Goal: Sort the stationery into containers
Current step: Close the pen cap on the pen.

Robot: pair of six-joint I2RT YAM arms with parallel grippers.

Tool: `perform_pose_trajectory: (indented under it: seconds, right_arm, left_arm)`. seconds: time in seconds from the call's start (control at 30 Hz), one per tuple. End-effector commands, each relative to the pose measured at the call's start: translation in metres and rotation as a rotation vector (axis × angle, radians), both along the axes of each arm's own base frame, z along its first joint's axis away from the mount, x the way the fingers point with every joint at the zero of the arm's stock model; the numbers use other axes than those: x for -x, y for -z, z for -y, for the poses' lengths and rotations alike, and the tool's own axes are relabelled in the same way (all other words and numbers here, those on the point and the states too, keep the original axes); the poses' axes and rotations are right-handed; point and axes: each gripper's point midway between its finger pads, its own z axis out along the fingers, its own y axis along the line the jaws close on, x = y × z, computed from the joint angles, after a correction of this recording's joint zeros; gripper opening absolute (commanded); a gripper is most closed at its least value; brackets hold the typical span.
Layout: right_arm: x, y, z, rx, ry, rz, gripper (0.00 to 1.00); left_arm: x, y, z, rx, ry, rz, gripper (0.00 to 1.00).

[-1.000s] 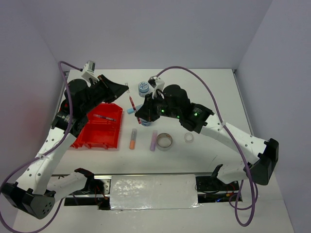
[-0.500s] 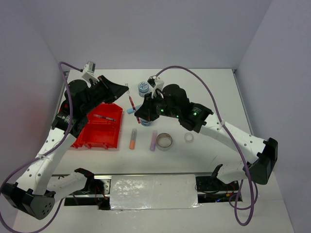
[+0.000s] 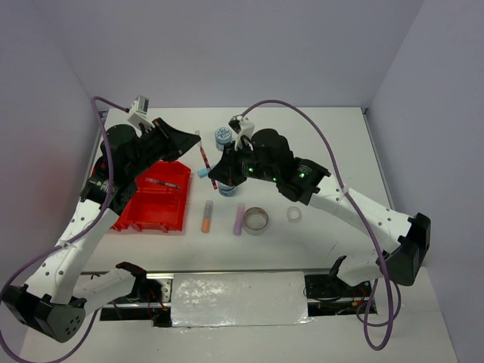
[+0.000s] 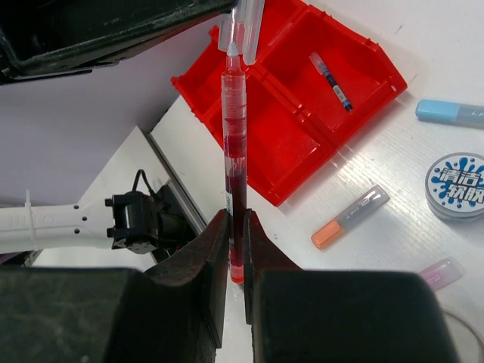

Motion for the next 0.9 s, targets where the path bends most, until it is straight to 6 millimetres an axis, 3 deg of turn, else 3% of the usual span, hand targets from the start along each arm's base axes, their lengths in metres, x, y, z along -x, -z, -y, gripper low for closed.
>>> perform_pose_trajectory:
  seconds: [0.0, 0.27, 0.7, 0.87]
  right_arm:
    - [-0.008, -0.024, -0.002, -0.033, 0.015, 0.053, 0.00]
    - [-0.013, -0.031, -0.003, -0.047, 0.034, 0.067, 0.00]
    - [-0.020, -0.064, -0.016, -0.129, 0.043, 0.070, 0.00]
    - [-0.031, -0.077, -0.014, -0.169, 0.103, 0.086, 0.00]
  left_arm:
    - [0.006, -0.021, -0.001, 0.026, 0.013, 0.079, 0.00]
    - [0.009, -0.020, 0.000, 0.037, 0.020, 0.080, 0.00]
    - [0.011, -0.012, 0.000, 0.039, 0.025, 0.072, 0.00]
    - [0.011, -0.011, 0.001, 0.047, 0.031, 0.072, 0.00]
